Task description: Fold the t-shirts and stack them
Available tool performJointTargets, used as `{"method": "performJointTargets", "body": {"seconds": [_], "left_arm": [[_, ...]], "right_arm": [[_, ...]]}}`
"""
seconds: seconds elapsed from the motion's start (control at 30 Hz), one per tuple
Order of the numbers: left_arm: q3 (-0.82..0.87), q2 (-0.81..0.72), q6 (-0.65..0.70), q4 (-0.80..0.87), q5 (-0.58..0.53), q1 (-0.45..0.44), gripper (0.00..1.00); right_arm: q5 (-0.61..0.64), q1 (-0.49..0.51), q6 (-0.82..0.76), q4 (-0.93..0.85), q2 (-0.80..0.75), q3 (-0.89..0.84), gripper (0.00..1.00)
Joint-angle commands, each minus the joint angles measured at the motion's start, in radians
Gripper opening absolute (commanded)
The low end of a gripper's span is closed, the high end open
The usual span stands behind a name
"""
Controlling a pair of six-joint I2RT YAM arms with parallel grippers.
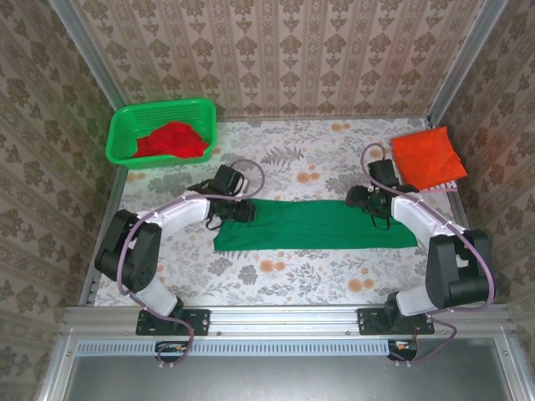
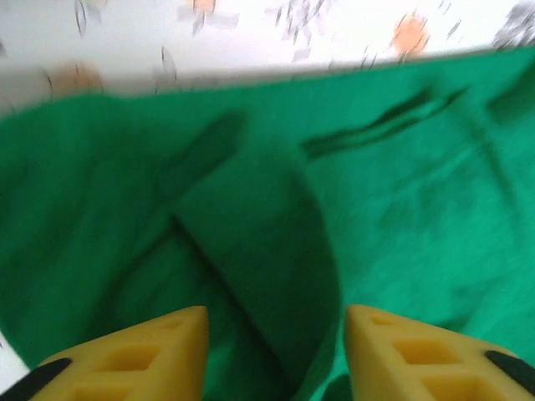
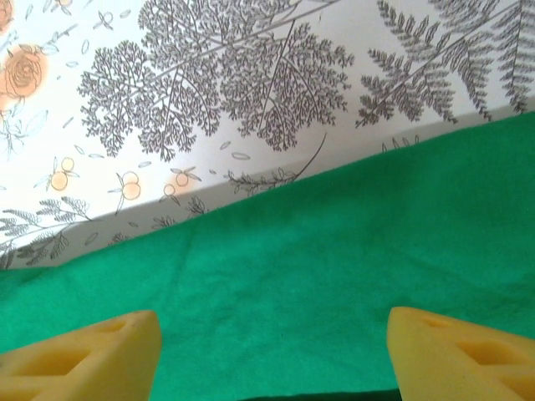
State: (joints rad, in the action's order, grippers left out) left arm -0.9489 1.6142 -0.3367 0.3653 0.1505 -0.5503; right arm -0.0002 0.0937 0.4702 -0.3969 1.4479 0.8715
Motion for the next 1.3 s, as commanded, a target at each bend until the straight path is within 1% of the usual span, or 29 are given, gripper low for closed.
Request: {"method": "performJointTargets", "body": {"seconds": [0.0, 0.07, 0.2, 0.33, 0.37, 0.5, 0.57, 0.6, 0.7, 0.73, 0.8, 0.87, 0.97, 1.03, 1.07, 1.13, 1.2, 1.27], "left_arm": [[0.056, -0.029, -0.065, 0.010, 0.009, -0.002, 0.35], [0.083, -0.042, -0.082, 0.008, -0.002, 0.002, 0.26], [0.130, -0.085, -0.131, 0.009, -0.042, 0.014, 0.16], [0.185, -0.130, -0.199, -0.018, -0.042, 0.035, 0.14], [0.201, -0.140, -0.219, -0.030, -0.040, 0.040, 0.15], [0.242, -0.155, -0.264, -0.050, -0.048, 0.077, 0.51], [0.240, -0.161, -0.273, -0.037, -0.059, 0.089, 0.64], [0.238, -0.168, -0.277, -0.030, -0.067, 0.089, 0.68], [0.229, -0.212, -0.282, -0.024, -0.092, 0.085, 0.76], [0.221, -0.231, -0.283, -0.013, -0.114, 0.078, 0.80], [0.190, -0.275, -0.284, 0.035, -0.183, 0.059, 0.91], [0.164, -0.308, -0.290, 0.069, -0.235, 0.038, 1.00], [0.156, -0.341, -0.316, 0.053, -0.232, 0.010, 1.00], [0.167, -0.343, -0.355, -0.002, -0.191, -0.011, 0.95], [0.172, -0.333, -0.376, -0.036, -0.165, -0.023, 0.90], [0.181, -0.294, -0.423, -0.106, -0.134, -0.053, 0.74], [0.179, -0.237, -0.448, -0.170, -0.101, -0.076, 0.62], [0.178, -0.175, -0.465, -0.224, -0.070, -0.088, 0.54]], "right_arm": [[0.056, -0.014, -0.004, -0.039, 0.023, 0.042, 0.72], [0.069, -0.026, -0.003, -0.046, 0.025, 0.051, 0.71], [0.069, -0.053, -0.001, -0.052, 0.034, 0.065, 0.69], [0.069, -0.064, -0.001, -0.057, 0.035, 0.072, 0.69], [0.071, -0.064, 0.001, -0.057, 0.033, 0.072, 0.69], [0.069, -0.066, -0.001, -0.056, 0.038, 0.074, 0.68], [0.070, -0.066, -0.004, -0.061, 0.039, 0.075, 0.68], [0.070, -0.065, -0.004, -0.060, 0.037, 0.074, 0.68], [0.059, -0.068, -0.005, -0.060, 0.034, 0.077, 0.68], [0.056, -0.068, -0.007, -0.060, 0.035, 0.078, 0.68], [0.051, -0.068, -0.008, -0.058, 0.031, 0.081, 0.68], [0.038, -0.068, -0.016, -0.051, 0.035, 0.084, 0.68], [-0.020, -0.068, -0.043, -0.062, 0.084, 0.113, 0.68], [-0.072, -0.057, -0.060, -0.084, 0.129, 0.143, 0.68], [-0.082, -0.046, -0.062, -0.088, 0.151, 0.155, 0.68], [-0.100, -0.028, -0.060, -0.088, 0.193, 0.172, 0.66], [-0.115, -0.016, -0.055, -0.089, 0.223, 0.182, 0.65], [-0.122, -0.011, -0.049, -0.089, 0.242, 0.182, 0.64]]}}
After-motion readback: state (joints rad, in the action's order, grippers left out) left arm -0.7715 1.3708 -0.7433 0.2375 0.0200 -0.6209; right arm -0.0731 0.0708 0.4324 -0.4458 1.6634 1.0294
